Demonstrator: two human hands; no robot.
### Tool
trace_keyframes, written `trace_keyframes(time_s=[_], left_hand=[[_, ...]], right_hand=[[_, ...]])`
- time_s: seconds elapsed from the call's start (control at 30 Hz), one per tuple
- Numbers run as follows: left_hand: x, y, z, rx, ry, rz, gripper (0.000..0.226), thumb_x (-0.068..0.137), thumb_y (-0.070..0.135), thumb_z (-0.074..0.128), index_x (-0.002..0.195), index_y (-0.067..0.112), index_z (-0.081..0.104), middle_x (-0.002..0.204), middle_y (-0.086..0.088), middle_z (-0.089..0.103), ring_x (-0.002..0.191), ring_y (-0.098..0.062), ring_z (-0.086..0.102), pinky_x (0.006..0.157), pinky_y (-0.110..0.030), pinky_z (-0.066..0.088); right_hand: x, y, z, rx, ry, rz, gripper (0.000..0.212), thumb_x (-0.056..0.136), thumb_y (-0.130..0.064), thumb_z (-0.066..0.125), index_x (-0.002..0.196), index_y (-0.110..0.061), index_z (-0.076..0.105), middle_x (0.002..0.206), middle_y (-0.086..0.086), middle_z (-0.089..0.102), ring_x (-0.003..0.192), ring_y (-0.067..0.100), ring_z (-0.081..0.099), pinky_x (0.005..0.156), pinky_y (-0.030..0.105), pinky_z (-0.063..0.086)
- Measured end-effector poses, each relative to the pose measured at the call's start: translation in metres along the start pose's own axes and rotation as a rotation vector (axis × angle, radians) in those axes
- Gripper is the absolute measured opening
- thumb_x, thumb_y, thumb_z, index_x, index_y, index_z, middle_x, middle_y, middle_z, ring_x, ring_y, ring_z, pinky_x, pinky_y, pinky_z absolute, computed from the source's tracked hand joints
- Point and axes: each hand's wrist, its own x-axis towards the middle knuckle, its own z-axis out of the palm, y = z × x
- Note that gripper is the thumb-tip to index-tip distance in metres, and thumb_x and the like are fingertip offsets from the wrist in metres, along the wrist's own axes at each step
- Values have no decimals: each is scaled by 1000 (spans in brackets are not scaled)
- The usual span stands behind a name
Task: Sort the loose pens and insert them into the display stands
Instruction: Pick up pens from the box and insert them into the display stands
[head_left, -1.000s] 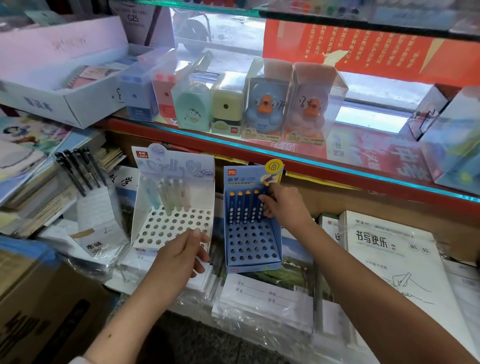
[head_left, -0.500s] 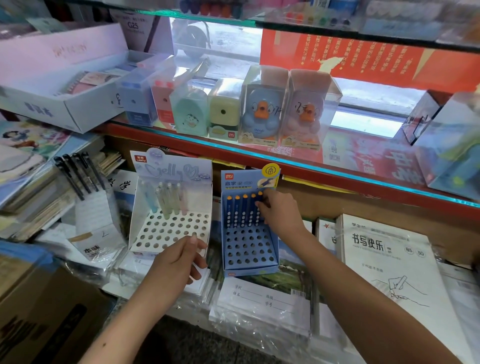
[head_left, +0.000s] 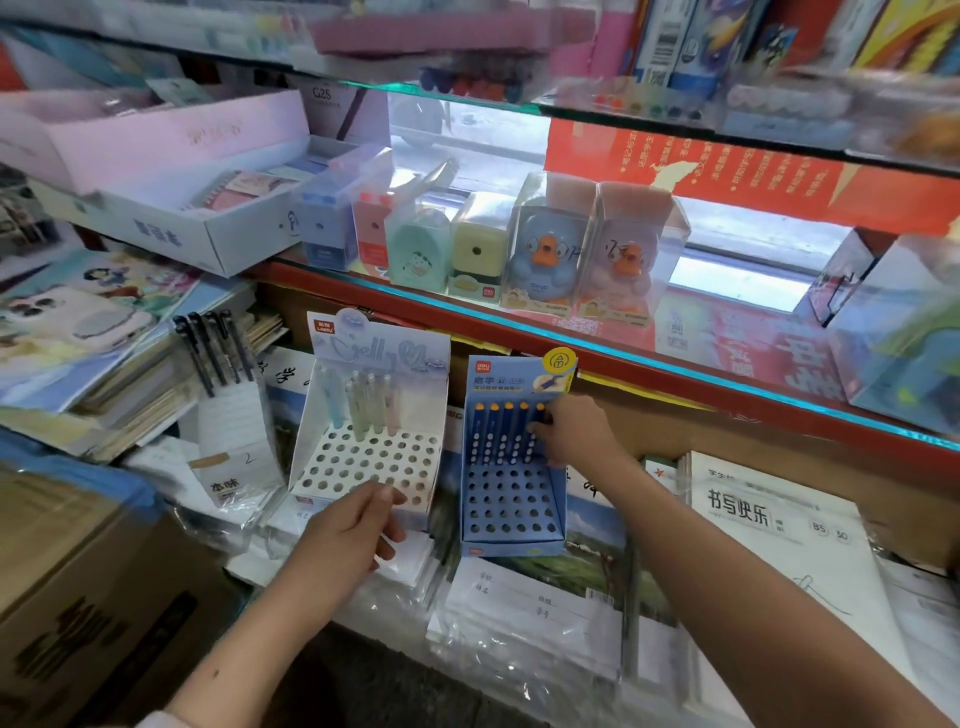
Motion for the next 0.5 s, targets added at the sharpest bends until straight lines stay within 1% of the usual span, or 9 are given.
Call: trace_keyframes(time_s=[0.03,0.07,0.13,0.2,0.23,0.3,0.33,0.4,0.5], left_hand=[[-2,-1,-5,10,15,-3,24,99,23,38,91,23,61,80,-5,66,77,-23,62,68,-30,48],[-3,-1,-10,26,31,-5,22,98,22,40,90,23,61,83,-4,66,82,-24,62,73,-33,48],[-5,3,-22,93,58,11,17,97,24,43,92,23,59,93,-1,66,91,-22,61,81,-34,46],[-3,14,-37,196,80,62,13,96,29,45,102,26,56,100,7,60,95,-14,56,80,-29,42],[-3,22,-45,243,97,92,15,95,31,46,107,27,55,98,12,58,92,-8,55,76,-24,41],[-7,36,-65,294,148,132,18,94,32,48,110,27,53,95,15,56,84,-1,53,67,-18,39],[-10,40,-77,302,179,137,20,93,33,49,112,27,53,97,12,57,85,-3,54,67,-19,40],[-23,41,-103,307,250,122,27,93,33,51,119,25,52,107,5,55,92,-10,54,73,-25,40],[-50,26,-154,334,369,55,38,92,36,52,129,27,45,116,4,52,98,-11,49,79,-26,38]], right_hand=[[-4,-1,-5,5,0,15,34,93,-31,54,67,-10,54,77,9,63,74,25,59,61,31,45],[-10,-3,-11,2,24,27,31,93,-32,54,71,-10,55,83,10,64,74,25,59,61,31,46],[-22,-14,-29,-2,177,-1,21,93,-30,52,83,-12,57,88,9,62,74,25,56,61,30,42],[-32,-36,-48,107,342,-161,16,92,-27,52,96,-14,61,90,5,63,80,22,57,67,30,44],[-36,-51,-56,174,374,-264,19,91,-27,55,104,-15,62,94,3,65,85,20,58,72,32,47],[-40,-87,-64,239,328,-443,30,89,-27,59,117,-18,59,107,2,64,97,18,58,86,37,49],[-42,-107,-64,236,273,-503,35,88,-28,60,122,-19,57,114,2,63,103,18,57,90,36,48],[-48,-146,-60,172,180,-610,43,86,-28,62,127,-21,53,121,2,59,110,19,55,93,35,46],[-62,-206,-42,58,70,-781,49,87,-28,63,132,-18,49,130,4,54,120,21,49,98,32,39]])
